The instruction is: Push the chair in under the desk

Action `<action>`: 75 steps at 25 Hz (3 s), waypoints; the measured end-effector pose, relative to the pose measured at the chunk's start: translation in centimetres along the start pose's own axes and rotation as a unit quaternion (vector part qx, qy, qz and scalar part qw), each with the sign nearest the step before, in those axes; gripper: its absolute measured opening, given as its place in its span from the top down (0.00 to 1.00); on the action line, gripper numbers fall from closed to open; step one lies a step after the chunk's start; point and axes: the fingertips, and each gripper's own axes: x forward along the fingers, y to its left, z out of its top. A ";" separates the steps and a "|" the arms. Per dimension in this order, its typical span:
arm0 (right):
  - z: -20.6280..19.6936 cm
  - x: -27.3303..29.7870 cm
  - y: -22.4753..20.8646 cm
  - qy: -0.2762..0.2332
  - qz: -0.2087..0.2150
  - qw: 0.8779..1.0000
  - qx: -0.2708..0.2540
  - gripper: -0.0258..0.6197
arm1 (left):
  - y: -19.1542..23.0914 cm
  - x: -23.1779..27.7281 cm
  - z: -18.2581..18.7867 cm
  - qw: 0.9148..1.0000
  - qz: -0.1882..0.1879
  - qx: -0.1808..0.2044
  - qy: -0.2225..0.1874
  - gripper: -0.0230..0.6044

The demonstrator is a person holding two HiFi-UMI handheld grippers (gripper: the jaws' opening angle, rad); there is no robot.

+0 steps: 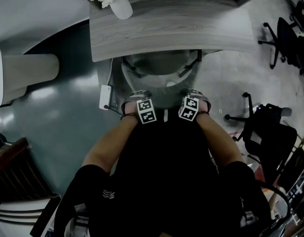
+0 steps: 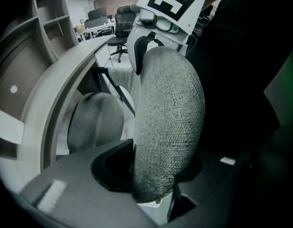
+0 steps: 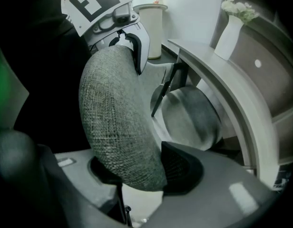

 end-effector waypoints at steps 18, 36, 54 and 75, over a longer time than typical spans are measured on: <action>-1.0 0.0 -3.3 -0.002 0.023 0.999 -0.038 0.66 | 2.1 0.7 1.7 1.000 -0.017 -0.013 -0.004 0.65; -1.1 -0.2 -3.4 -0.018 0.033 0.998 -0.046 0.63 | 2.0 1.1 2.0 0.999 -0.012 -0.031 0.013 0.62; -1.4 -9.2 -4.3 -0.099 0.063 0.991 0.060 0.62 | 1.7 -7.3 2.4 0.985 0.016 -0.164 -0.054 0.63; 3.0 -28.8 -21.7 -0.434 -0.162 0.832 0.304 0.74 | 18.6 -31.1 9.3 0.805 0.333 -0.265 -0.413 0.95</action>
